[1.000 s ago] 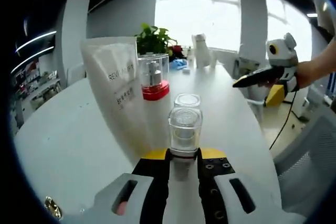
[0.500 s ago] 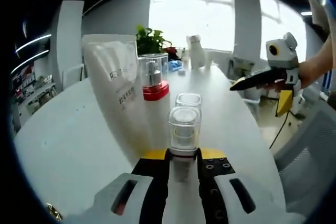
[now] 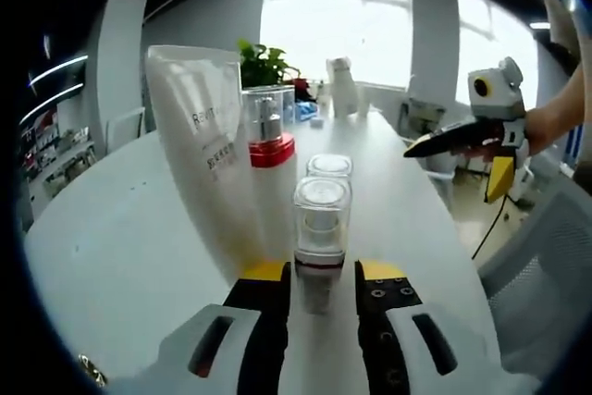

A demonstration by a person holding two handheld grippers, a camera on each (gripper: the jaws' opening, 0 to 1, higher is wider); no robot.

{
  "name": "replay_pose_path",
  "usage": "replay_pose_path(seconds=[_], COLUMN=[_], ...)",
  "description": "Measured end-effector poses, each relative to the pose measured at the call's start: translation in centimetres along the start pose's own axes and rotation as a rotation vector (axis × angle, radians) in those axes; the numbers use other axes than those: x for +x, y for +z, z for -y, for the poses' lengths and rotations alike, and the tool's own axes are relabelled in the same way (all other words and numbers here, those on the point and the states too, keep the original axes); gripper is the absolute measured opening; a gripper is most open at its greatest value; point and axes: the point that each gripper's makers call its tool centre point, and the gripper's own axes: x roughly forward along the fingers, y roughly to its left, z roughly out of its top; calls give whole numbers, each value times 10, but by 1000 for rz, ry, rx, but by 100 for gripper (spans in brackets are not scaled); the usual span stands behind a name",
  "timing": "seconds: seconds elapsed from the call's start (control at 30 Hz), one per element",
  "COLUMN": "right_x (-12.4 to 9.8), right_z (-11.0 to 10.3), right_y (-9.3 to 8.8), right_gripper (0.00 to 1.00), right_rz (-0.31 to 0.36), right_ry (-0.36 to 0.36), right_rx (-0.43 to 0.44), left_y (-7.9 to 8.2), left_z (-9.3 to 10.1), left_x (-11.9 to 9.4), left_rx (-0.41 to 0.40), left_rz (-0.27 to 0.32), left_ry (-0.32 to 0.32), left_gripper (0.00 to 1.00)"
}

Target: Arrange the skincare products in the storage area until every visible bottle or jar stands upright without overlapping.

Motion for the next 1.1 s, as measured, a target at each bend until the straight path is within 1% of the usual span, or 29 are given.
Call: replay_pose_path(seconds=[0.2, 0.27, 0.37, 0.53, 0.6, 0.67, 0.73, 0.83, 0.87, 0.9, 0.93, 0.97, 1.0, 1.07, 1.1], right_x=[1, 1, 2, 3, 3, 3, 2, -1, -2, -2, -3, -4, -6, -7, -7], right_z=[-2, -2, -4, -10, -13, -15, -14, -12, -11, -11, -11, -11, -10, -10, -10], right_y=[2, 3, 6, 13, 15, 17, 16, 17, 17, 16, 16, 17, 18, 21, 22], right_gripper=[100, 100, 100, 100, 100, 100, 100, 100, 100, 100, 100, 100, 100, 100, 100], right_rz=[1, 2, 4, 20, 22, 24, 23, 25, 26, 24, 23, 24, 29, 40, 41], right_ry=[4, 3, 8, 23, 33, 37, 39, 40, 38, 38, 40, 37, 36, 37, 37], right_rx=[-1, 0, -11, -23, -33, -42, -50, -52, -55, -59, -64, -67, -67, -68, -71], left_y=[-1, -1, -4, -12, -13, -12, -15, -24, -25, -26, -28, -28, -29, -29, -30], left_z=[0, 1, 5, 6, 9, 15, 19, 25, 26, 26, 27, 28, 28, 28, 29], left_x=[-5, -9, -15, -35, -44, -54, -66, -84, -88, -94, -101, -104, -112, -126, -131], left_rx=[-2, -10, -26, -90, -112, -155, -189, -267, -272, -279, -304, -316, -346, -367, -374], left_rz=[-13, -21, -32, -39, -38, -24, -21, -33, -31, -25, -16, -15, -5, 22, 23], left_ry=[3, 2, -6, 45, 59, 66, 89, 139, 153, 171, 198, 206, 232, 279, 294], left_gripper=[29, 32, 39, 46, 50, 54, 58, 65, 67, 69, 69, 70, 71, 73, 74])
